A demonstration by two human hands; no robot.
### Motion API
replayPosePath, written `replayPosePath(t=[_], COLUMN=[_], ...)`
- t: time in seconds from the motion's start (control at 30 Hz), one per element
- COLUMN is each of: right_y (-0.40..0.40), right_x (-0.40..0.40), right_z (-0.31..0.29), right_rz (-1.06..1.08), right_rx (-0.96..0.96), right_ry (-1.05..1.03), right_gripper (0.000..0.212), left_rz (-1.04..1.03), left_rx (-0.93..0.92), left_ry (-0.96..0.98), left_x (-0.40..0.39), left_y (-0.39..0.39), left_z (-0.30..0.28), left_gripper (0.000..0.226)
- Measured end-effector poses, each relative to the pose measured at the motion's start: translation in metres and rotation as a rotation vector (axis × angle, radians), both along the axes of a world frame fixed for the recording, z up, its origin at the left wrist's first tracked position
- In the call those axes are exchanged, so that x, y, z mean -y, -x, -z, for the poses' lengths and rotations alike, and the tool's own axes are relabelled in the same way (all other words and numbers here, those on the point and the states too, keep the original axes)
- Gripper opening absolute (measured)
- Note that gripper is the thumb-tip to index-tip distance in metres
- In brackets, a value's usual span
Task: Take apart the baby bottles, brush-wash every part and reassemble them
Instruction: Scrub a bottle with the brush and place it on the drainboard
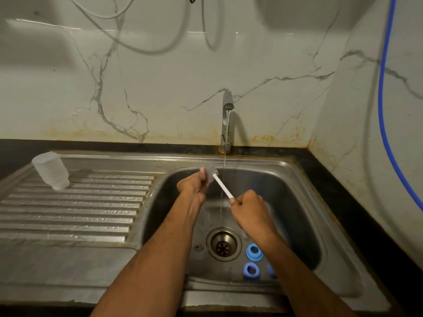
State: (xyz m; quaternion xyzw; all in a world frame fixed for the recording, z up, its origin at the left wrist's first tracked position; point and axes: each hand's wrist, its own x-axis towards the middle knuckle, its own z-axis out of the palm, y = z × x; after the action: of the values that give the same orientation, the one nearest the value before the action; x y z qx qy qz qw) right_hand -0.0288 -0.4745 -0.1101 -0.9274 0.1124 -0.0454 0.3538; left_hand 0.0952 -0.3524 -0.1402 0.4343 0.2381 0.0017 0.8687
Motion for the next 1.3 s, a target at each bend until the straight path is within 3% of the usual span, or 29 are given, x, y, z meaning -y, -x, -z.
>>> replayPosePath(t=[0.17,0.27,0.4,0.57,0.8,0.93,1.1,1.3], right_y=[0.004,0.004,-0.004,0.007,0.003,0.006,0.002,-0.002], right_x=[0.001,-0.001,-0.005,-0.006,-0.008,-0.001,-0.001,-0.006], right_z=[0.005,0.006,0.002,0.009,0.007,0.007,0.009,0.007], right_rz=[-0.031,-0.045,0.004,-0.08,-0.035,-0.061,-0.041,-0.029], right_rx=[-0.035,-0.042,-0.007,-0.06,-0.029,-0.056,-0.043,0.026], right_ry=[-0.119,-0.072,0.027,-0.01,-0.01,-0.122,-0.253,0.011], right_gripper=[0.031,0.03,0.028,0.03,0.027,0.033,0.036,0.038], left_rz=[-0.07,-0.149,-0.106,-0.261,-0.117,-0.14,0.047,-0.049], left_rx=[-0.055,-0.092,-0.079,-0.183,-0.131,-0.092,-0.054,-0.046], left_ry=[0.05,0.134,0.057,0.035,-0.052,0.07,0.242,0.123], left_x=[-0.002,-0.005,0.009,-0.013,-0.003,-0.006,-0.009,-0.005], left_y=[0.009,0.005,0.01,-0.008,-0.008,-0.007,0.0,-0.006], left_z=[0.0,-0.002,0.0,0.005,0.017,0.007,0.003,0.003], left_gripper=[0.009,0.012,0.007,0.016,0.014,0.013,0.04,0.025])
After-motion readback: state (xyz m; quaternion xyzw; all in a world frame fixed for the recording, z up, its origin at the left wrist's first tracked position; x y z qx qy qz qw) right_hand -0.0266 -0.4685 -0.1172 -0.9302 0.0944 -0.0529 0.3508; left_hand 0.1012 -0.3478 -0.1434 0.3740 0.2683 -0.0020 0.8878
